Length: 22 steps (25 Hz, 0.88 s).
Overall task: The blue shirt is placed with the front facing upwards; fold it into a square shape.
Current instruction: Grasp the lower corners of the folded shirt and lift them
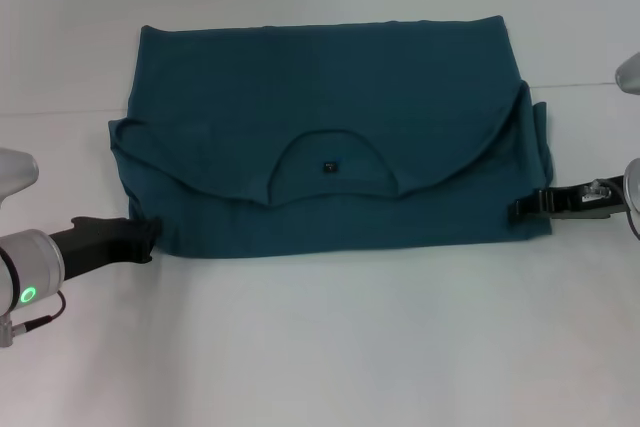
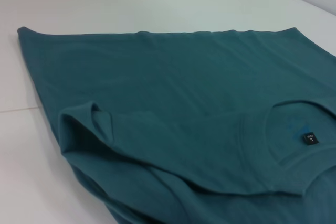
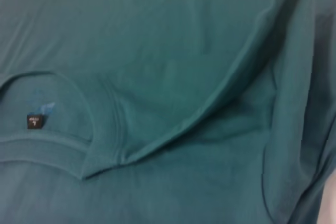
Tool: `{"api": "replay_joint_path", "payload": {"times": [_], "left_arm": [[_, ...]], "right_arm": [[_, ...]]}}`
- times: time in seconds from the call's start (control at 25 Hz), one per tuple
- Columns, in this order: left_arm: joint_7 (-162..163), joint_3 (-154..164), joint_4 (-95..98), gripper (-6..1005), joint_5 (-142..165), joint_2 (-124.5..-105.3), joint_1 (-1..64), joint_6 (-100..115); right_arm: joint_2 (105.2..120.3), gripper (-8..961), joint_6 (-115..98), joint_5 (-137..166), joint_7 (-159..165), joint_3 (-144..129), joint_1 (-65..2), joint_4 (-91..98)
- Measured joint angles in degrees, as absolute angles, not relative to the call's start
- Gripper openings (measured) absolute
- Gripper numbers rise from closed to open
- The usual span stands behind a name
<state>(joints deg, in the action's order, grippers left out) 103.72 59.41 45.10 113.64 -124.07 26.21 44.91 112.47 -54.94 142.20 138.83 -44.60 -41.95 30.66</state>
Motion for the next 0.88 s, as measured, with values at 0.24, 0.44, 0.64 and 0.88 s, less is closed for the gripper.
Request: {"api": "replay_joint_path", "payload": {"times": [0.24,0.44,0.64,0.88], "left_arm": [[103.61,59.41,45.12,7,113.64,-124.1,26.24,44.91],[103.62,59.4,45.21,7,113.64,-124.1,26.17,44.91],[103.6,59.33,45.25,7,113.64,-124.1,26.1,44.88],[103.85,59.3,45.76,6,113.64,-123.94,25.64,45.75]], "right_arm": [[112.8,347,-55.71,141.64,137.51,-44.79,-41.68,31.28],[113.25,133,-57.69,139.19,137.51,-44.5,-40.3,34.55],[113.17,74,-58.5,138.04,137.52,-44.47,-39.83,35.41],[112.95,71,-59.79,138.12,137.15,-44.56,-39.14,35.54]]}}
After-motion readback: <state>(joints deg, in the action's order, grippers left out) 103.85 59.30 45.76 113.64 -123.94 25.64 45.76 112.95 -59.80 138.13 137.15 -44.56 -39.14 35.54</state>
